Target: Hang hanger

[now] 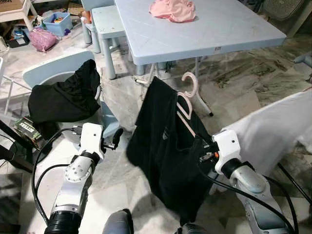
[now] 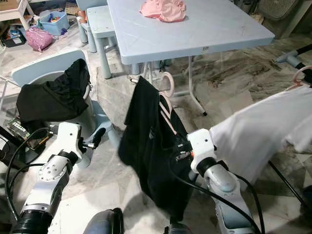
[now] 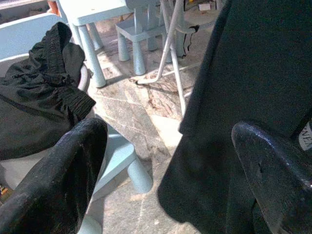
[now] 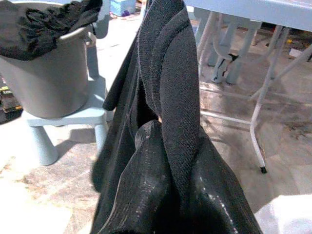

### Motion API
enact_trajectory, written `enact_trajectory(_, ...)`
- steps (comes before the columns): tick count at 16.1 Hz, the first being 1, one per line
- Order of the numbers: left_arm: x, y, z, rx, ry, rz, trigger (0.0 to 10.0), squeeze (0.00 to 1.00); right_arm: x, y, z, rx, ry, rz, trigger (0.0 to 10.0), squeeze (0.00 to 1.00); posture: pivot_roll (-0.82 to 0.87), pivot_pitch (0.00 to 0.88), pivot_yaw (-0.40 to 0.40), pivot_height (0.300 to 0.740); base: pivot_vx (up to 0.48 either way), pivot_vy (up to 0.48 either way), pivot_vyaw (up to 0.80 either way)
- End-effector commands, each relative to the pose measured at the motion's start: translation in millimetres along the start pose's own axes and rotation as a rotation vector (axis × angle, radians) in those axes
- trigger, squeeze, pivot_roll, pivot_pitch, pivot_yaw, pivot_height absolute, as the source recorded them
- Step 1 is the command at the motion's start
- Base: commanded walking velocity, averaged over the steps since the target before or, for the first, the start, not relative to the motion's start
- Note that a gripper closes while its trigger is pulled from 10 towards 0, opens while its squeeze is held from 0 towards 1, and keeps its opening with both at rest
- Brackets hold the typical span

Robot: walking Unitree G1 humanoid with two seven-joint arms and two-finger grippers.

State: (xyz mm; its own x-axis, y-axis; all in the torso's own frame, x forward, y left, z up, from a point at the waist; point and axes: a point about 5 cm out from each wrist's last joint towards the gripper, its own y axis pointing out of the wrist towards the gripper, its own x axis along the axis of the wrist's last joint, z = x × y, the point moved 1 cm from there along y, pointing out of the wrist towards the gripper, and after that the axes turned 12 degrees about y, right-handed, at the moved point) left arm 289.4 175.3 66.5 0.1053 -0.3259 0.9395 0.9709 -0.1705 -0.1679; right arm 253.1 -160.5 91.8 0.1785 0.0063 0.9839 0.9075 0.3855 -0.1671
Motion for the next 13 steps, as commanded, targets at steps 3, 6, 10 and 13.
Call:
enact_trajectory(3, 0.8, 2.1, 0.9, -0.004, 0.001, -0.001, 10.0, 0.0, 16.2, 2.8, 3.1, 0.021, -0.006, -0.083, 10.0, 0.0, -0.06, 0.08, -0.019, 0.74, 0.0, 0.0, 0.0)
enact_trajectory(6, 0.5, 2.3, 1.4, -0.002, -0.006, -0.003, 10.0, 0.0, 15.4, 2.1, 3.7, 0.018, -0.001, -0.084, 10.0, 0.0, -0.06, 0.081, -0.02, 0.74, 0.0, 0.0, 0.0)
enact_trajectory(10, -0.8, -0.2, 5.8, 0.03, -0.006, 0.006, 10.0, 0.0, 17.2, 4.2, -7.0, -0.086, -0.023, -0.105, 10.0, 0.0, -0.06, 0.082, -0.017, 0.74, 0.0, 0.0, 0.0)
enact_trajectory(13, -0.5, -14.8, 18.1, 0.113, -0.057, -0.008, 10.0, 0.0, 16.0, 2.5, -14.8, -0.157, -0.008, -0.115, 10.0, 0.0, -0.05, 0.084, -0.014, 0.74, 0.0, 0.0, 0.0)
